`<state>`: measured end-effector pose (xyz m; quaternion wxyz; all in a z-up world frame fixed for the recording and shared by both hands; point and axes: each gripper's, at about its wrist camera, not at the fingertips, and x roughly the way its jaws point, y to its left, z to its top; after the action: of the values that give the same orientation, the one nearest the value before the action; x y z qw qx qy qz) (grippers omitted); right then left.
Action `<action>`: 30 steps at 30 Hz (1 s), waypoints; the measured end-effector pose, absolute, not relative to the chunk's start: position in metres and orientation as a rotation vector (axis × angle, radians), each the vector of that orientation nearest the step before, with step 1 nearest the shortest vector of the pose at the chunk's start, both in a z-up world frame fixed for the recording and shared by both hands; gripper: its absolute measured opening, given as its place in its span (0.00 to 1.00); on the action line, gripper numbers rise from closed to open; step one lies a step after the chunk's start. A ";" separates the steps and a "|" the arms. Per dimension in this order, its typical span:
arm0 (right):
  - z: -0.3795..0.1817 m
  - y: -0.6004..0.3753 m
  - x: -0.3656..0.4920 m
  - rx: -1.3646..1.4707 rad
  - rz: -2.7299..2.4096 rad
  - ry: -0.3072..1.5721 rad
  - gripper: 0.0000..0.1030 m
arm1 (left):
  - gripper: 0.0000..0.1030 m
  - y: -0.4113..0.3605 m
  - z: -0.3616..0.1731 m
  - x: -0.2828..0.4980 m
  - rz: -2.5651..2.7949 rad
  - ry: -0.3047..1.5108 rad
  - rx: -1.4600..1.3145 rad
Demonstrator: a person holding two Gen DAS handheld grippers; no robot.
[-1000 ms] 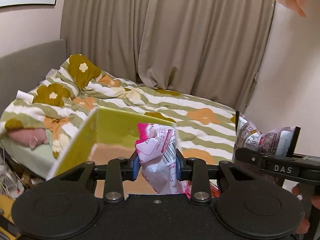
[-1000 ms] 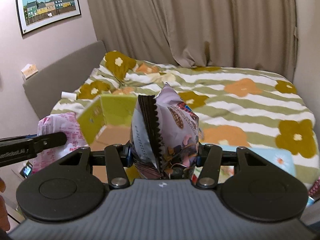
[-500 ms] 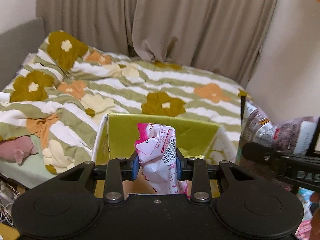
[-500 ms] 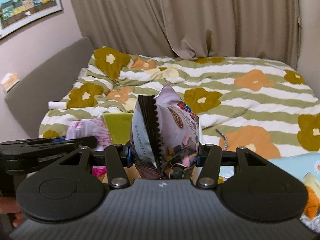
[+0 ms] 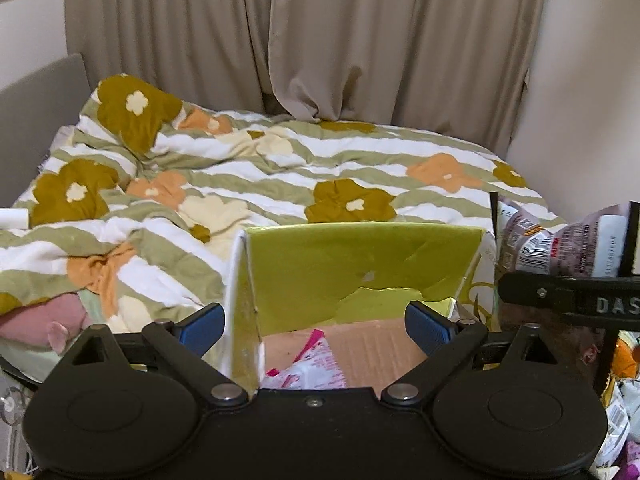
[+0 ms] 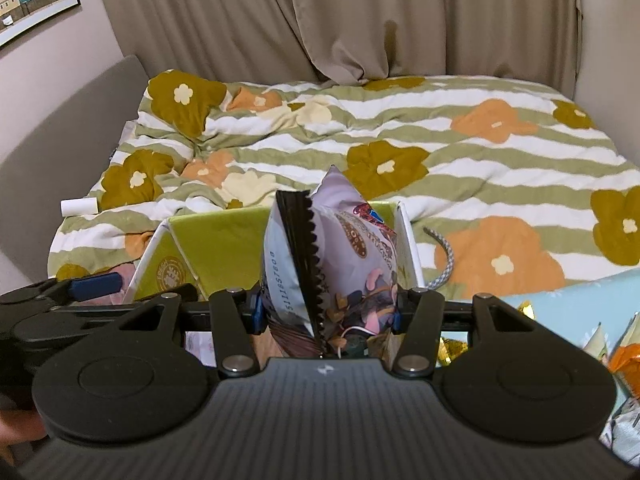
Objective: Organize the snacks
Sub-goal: 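Carry both bags over the yellow box and open both tools to drop them inside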
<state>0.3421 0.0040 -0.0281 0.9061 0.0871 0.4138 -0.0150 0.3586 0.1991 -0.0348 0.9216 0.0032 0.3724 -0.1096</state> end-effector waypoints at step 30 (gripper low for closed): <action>-0.062 0.014 0.366 0.093 0.066 0.844 1.00 | 0.95 0.216 -0.032 0.326 -0.072 0.785 0.013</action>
<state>0.3664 0.0139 -0.0624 0.9107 0.0449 0.4094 0.0320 0.3259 0.2159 -0.0316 0.9232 0.0064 0.3826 -0.0351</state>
